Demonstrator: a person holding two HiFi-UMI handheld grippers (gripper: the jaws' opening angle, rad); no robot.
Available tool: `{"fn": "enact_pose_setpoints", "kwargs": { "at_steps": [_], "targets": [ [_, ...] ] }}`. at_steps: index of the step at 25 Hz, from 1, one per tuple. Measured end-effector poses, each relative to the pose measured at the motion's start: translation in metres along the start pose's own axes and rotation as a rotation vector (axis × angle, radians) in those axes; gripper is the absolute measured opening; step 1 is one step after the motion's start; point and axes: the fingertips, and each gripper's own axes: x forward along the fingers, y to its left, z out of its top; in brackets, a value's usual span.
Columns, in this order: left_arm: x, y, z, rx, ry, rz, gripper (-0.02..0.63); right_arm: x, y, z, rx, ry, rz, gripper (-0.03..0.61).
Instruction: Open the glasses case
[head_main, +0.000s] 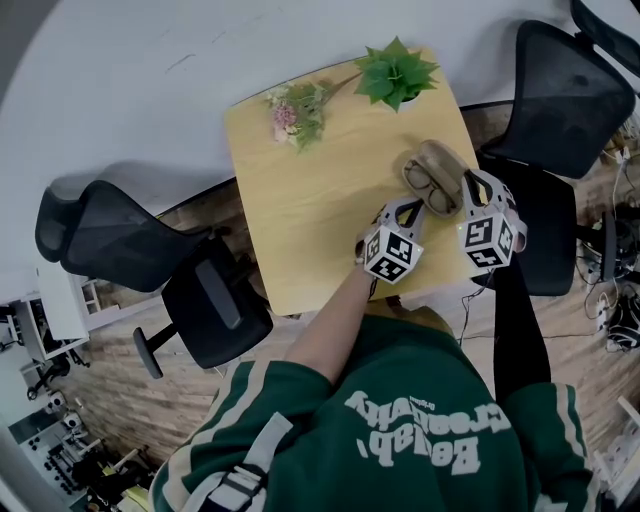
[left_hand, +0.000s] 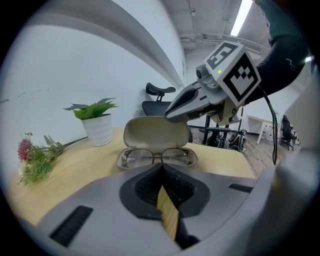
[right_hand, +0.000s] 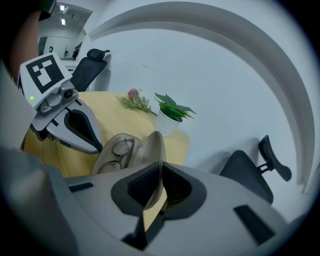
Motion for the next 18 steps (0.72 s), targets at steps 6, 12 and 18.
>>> {"fn": "enact_pose_setpoints", "kwargs": {
  "at_steps": [6, 12, 18],
  "targets": [
    [0.0, 0.0, 0.001, -0.002, -0.001, -0.001, 0.014, 0.014, -0.011, -0.011, 0.008, 0.022, 0.008, 0.029],
    [0.0, -0.001, 0.001, -0.001, 0.009, -0.007, 0.014, 0.027, -0.018, -0.027, 0.015, 0.053, 0.023, 0.026],
    [-0.002, -0.002, 0.002, -0.003, 0.014, -0.005, 0.014, 0.041, -0.018, -0.042, 0.037, 0.079, 0.056, 0.026]
  ]
}}
